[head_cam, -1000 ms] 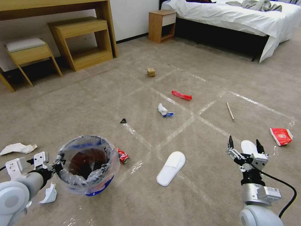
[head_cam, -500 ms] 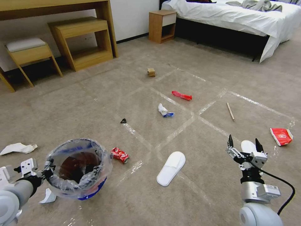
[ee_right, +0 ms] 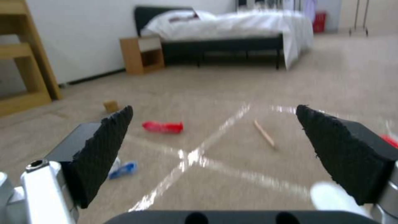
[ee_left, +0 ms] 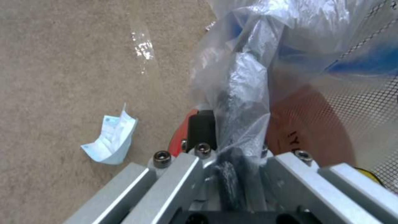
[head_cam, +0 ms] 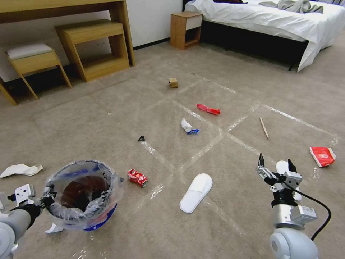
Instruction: Pick up the trash bin and place the garbage on the floor into it.
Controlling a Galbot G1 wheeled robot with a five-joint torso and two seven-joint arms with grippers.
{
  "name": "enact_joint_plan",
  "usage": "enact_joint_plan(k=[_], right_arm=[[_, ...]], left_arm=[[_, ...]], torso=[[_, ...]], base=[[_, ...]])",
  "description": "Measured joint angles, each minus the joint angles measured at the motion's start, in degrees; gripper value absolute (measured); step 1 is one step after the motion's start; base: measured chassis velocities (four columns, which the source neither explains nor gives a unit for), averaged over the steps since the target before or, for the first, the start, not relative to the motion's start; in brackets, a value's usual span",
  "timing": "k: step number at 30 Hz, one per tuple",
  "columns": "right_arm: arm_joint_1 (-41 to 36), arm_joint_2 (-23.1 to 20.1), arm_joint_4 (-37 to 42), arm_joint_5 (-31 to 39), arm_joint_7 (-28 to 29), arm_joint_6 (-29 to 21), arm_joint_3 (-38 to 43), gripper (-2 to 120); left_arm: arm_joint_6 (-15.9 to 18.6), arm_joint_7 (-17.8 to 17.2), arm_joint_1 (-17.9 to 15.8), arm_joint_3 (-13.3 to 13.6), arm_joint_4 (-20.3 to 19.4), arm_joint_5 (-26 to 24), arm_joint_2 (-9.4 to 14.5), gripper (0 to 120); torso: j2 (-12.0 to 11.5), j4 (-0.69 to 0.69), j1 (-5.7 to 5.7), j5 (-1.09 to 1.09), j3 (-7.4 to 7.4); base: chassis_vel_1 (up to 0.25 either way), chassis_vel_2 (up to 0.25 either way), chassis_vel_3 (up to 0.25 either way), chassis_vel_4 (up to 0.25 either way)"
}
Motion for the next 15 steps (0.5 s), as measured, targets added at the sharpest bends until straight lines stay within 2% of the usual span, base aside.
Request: enact_joint_plan(k=[2,5,8,9,12,13,14,15], right_arm=[[0.15,-0.10,0.13,0.79,0.89,-1.04,-0.50,100],[1.43,-0.84,0.57,6.57,5.91,-7.58,-3.51,100],[2.43,-1.18,0.23,9.18,8.36,-10.62,-5.27,100],[4.00,-1.30,-1.40,11.89,10.97,-13.62,-7.29,100],[5.88,-1.20,-3.55,15.43,13.68,-16.33,-9.24,100],[8.27,-0.85,-6.18,20.29,16.31,-18.81,-11.17,100],[8.27,-0.85,-6.18,20.29,16.31,-18.81,-11.17,100],[9.86,-0.61,-7.83,23.33,17.69,-20.16,-12.34,100]], left_arm=[[0.00,0.00,-0.10,0.18,0.04,0.07,-0.11,1],[0.00,0.03,-0.44,0.94,0.34,0.51,-0.53,1],[0.00,0.03,-0.50,1.05,0.52,0.67,-0.62,1],[0.00,0.03,-0.53,1.06,0.60,0.75,-0.74,1],[0.00,0.02,-0.46,1.04,0.61,0.81,-0.88,1],[0.00,0.02,-0.23,0.95,0.61,0.94,-1.06,1],[0.00,0.02,-0.23,0.95,0.61,0.94,-1.06,1],[0.00,0.00,-0.03,0.86,0.61,1.11,-1.25,1]], torso=[[0.00,0.00,0.00,0.00,0.00],[0.00,0.00,0.00,-0.01,0.00],[0.00,-0.01,0.00,-0.01,0.00],[0.00,0.00,0.00,-0.01,0.00],[0.00,-0.01,0.00,0.00,0.00],[0.00,-0.01,0.00,-0.01,0.00],[0.00,-0.01,0.00,-0.01,0.00],[0.00,-0.01,0.00,-0.01,0.00]], base=[[0.000,0.000,0.000,0.000],[0.000,0.000,0.000,0.000],[0.000,0.000,0.000,0.000],[0.000,0.000,0.000,0.000],[0.000,0.000,0.000,0.000],[0.000,0.000,0.000,0.000],[0.000,0.000,0.000,0.000],[0.000,0.000,0.000,0.000]])
